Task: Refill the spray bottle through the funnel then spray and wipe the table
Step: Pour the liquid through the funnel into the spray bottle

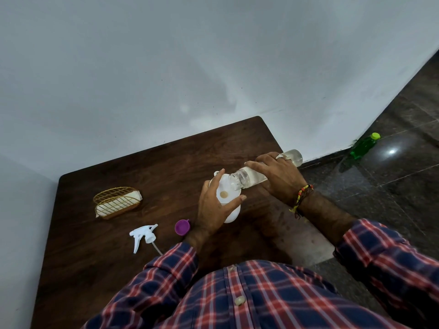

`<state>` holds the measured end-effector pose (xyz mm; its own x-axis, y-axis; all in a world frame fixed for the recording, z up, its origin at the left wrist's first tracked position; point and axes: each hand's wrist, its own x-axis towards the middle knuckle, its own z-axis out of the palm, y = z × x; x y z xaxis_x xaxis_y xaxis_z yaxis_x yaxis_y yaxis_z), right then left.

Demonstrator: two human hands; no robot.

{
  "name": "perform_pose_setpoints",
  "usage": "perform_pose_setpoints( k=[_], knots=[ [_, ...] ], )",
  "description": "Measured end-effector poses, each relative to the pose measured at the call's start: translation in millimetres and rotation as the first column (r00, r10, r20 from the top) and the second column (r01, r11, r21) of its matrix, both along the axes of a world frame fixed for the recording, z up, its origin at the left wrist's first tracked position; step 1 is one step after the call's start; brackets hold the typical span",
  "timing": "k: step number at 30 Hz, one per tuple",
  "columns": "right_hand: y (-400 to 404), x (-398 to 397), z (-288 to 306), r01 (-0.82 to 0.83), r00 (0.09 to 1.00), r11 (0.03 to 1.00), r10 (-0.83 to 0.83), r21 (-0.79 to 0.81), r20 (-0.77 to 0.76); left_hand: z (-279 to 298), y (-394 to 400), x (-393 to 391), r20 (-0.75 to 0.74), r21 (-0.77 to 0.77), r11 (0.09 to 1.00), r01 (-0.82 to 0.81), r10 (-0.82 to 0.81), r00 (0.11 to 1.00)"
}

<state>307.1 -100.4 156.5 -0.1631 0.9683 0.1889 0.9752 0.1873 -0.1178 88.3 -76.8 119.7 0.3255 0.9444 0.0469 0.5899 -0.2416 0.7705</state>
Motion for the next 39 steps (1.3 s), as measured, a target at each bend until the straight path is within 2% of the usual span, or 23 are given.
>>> perform_pose_setpoints(
  k=[16,39],
  knots=[
    [-1.3,-0.8,2.3,-0.004,1.000,0.999,0.004,0.037,0.012,2.3,-0.8,1.3,-0.009,-0.005,1.000,-0.010,0.010,1.000],
    [1.8,0.8,-1.5,-0.001,1.000,1.000,0.001,0.004,0.029,-0.3,-0.4,1.2,-0.004,0.005,1.000,-0.013,0.013,1.000]
  ],
)
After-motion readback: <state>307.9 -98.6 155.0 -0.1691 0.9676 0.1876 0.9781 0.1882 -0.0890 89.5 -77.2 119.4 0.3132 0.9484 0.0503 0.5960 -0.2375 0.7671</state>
